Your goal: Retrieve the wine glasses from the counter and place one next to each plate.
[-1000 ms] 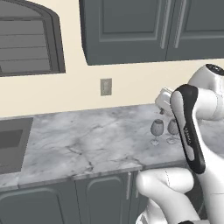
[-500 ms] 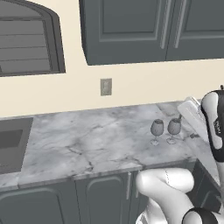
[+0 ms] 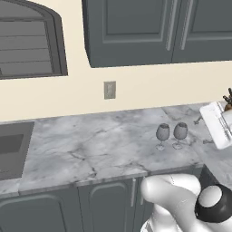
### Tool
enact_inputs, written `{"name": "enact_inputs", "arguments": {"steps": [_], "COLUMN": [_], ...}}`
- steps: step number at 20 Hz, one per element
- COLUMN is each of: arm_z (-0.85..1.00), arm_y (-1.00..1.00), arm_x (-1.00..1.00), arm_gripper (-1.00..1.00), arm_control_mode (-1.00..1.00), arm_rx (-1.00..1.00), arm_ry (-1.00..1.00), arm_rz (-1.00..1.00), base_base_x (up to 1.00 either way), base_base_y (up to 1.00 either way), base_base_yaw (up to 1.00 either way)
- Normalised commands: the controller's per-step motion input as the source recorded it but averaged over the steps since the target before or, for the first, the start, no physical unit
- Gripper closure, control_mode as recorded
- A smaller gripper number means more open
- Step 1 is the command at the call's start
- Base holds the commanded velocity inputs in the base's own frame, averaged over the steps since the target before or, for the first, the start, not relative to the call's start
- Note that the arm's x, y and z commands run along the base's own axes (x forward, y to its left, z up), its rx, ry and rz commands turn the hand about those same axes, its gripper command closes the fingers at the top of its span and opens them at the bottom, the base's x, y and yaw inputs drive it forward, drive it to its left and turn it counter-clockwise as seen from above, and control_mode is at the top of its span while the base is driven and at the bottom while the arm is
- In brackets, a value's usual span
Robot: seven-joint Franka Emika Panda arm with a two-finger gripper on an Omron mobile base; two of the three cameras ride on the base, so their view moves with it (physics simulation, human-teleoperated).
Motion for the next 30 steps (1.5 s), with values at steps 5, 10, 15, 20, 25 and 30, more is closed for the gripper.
{"name": "enact_inputs", "arguments": {"steps": [5, 10, 15, 20, 25, 30], "arm_z": [-0.08, -0.04, -0.09, -0.35, -0.23, -0.38], "arm_y": [-0.38, -0.23, -0.35, -0.11, 0.00, -0.08], "arm_x": [0.15, 0.33, 0.03, 0.08, 0.19, 0.26], "arm_gripper": [-1.00, -1.00, -1.00, -1.00, -1.00, -1.00], "arm_control_mode": [-1.00, -1.00, -1.00, -1.00, -1.00, -1.00], "arm_rx": [0.47, 0.33, 0.31, 0.12, 0.00, 0.00], "arm_ry": [0.17, 0.32, 0.27, 0.22, 0.05, 0.04], "arm_rz": [0.00, 0.00, 0.02, 0.00, 0.00, -0.01], "base_base_x": [0.00, 0.00, 0.00, 0.00, 0.00, 0.00], "base_base_y": [0.00, 0.00, 0.00, 0.00, 0.00, 0.00], "base_base_yaw": [0.00, 0.00, 0.00, 0.00, 0.00, 0.00]}}
